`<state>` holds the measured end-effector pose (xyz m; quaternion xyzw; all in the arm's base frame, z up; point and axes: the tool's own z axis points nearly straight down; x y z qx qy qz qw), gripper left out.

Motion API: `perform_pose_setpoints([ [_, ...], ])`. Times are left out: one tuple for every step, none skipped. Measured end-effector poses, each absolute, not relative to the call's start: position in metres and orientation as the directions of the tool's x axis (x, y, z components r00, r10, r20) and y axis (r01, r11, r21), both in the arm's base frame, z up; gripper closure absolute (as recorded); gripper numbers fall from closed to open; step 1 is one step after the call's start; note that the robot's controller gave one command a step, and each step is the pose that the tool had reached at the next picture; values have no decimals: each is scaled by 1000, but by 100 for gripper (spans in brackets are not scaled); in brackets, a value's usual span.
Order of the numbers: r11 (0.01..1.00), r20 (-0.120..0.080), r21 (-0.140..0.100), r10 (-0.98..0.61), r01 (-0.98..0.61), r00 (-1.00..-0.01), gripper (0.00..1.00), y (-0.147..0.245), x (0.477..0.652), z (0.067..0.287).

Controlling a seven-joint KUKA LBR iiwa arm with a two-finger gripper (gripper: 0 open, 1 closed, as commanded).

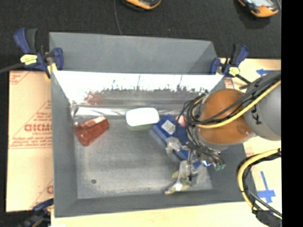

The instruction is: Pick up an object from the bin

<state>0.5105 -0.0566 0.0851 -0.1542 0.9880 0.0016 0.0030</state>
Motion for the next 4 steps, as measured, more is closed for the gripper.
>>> perform_pose_setpoints([
  [959,-6,1,-283,-283,-959,100,-82,517,134],
  [960,-6,2,-280,-280,-960,0,-82,517,134],
  [960,-6,2,-280,-280,-960,0,-82,517,134],
  [906,-11,-3,-423,-423,-906,0,-83,502,112],
])
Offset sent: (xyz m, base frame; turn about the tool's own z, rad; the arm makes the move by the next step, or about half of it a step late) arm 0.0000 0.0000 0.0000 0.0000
